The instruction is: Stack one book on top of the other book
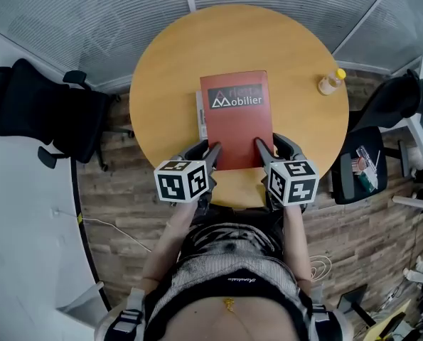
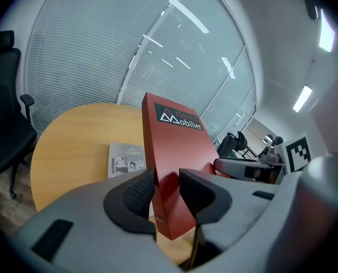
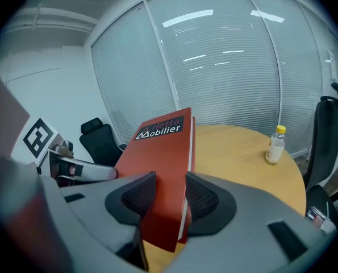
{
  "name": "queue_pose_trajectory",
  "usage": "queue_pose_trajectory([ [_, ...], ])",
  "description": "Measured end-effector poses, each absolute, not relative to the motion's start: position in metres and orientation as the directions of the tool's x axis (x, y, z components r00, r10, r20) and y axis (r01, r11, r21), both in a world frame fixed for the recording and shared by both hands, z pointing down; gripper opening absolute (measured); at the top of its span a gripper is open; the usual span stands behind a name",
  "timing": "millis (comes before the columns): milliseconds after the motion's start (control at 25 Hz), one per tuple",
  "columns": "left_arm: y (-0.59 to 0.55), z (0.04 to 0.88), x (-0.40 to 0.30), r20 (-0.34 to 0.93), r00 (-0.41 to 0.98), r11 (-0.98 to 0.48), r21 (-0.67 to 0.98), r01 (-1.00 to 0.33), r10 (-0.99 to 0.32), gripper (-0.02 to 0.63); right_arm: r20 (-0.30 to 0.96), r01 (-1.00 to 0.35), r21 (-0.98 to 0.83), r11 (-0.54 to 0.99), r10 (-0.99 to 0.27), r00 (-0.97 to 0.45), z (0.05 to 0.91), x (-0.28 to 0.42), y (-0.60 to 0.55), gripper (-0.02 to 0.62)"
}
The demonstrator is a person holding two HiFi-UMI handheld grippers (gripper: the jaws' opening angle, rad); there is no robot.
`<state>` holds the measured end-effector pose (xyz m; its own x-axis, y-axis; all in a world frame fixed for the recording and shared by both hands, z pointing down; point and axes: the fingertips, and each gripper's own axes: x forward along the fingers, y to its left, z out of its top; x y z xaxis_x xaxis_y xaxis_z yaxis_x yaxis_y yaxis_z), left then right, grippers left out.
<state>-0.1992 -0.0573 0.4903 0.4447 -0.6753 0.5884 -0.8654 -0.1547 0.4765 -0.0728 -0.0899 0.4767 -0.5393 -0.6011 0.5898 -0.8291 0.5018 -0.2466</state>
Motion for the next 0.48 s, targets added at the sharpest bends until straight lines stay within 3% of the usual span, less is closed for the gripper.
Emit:
queue_pose_trajectory([
  [480, -0.059, 0.503, -0.242, 0.594, 0.464, -0.164, 0.489, -0.857, -0.657, 0.13, 0.609, -0.837, -0.257, 0.482, -0.592, -0.528, 0.49, -0.115, -0.09, 0.172],
])
